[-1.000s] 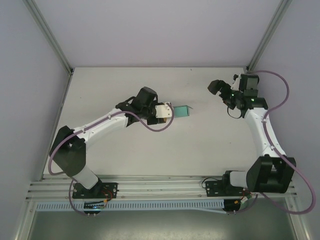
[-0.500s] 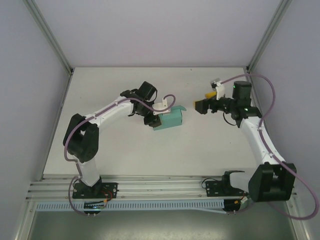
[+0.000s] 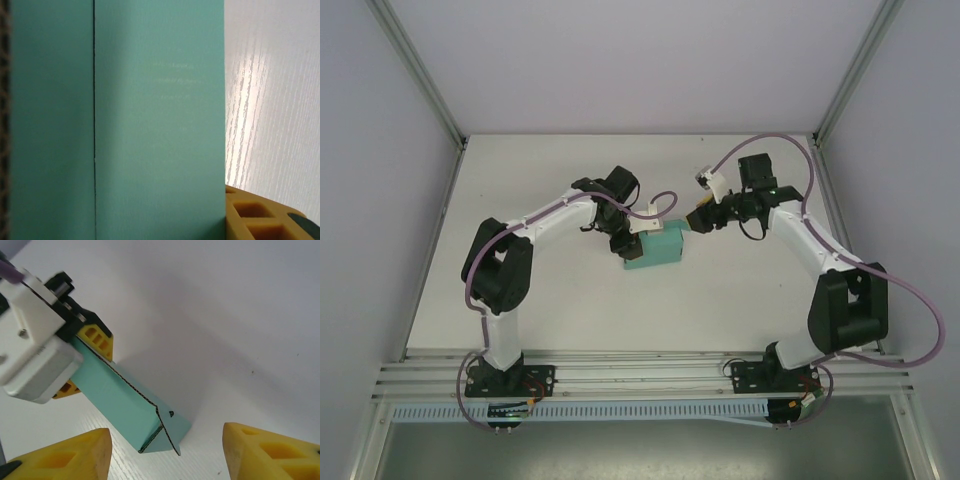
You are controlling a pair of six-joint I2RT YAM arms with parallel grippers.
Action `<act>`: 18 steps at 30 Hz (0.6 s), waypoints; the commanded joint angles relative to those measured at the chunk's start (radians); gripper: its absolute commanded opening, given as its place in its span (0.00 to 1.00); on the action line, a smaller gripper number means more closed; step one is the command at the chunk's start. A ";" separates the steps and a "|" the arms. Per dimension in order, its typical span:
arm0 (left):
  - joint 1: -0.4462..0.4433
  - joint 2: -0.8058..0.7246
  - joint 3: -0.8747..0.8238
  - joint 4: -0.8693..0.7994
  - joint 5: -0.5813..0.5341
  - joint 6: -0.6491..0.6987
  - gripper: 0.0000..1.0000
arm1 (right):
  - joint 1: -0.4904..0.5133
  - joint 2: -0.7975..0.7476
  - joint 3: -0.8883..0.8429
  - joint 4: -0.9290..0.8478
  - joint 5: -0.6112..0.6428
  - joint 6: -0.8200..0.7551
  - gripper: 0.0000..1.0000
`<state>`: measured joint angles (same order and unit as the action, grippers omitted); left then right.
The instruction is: Assemble paper box
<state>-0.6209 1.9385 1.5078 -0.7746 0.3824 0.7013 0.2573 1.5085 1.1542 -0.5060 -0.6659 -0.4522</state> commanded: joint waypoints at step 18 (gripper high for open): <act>-0.001 0.012 0.002 -0.012 -0.027 -0.015 0.32 | 0.094 0.158 0.149 -0.152 0.105 0.010 0.08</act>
<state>-0.6209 1.9450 1.5143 -0.7700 0.3782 0.6937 0.3405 1.6749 1.2770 -0.6117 -0.5903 -0.4698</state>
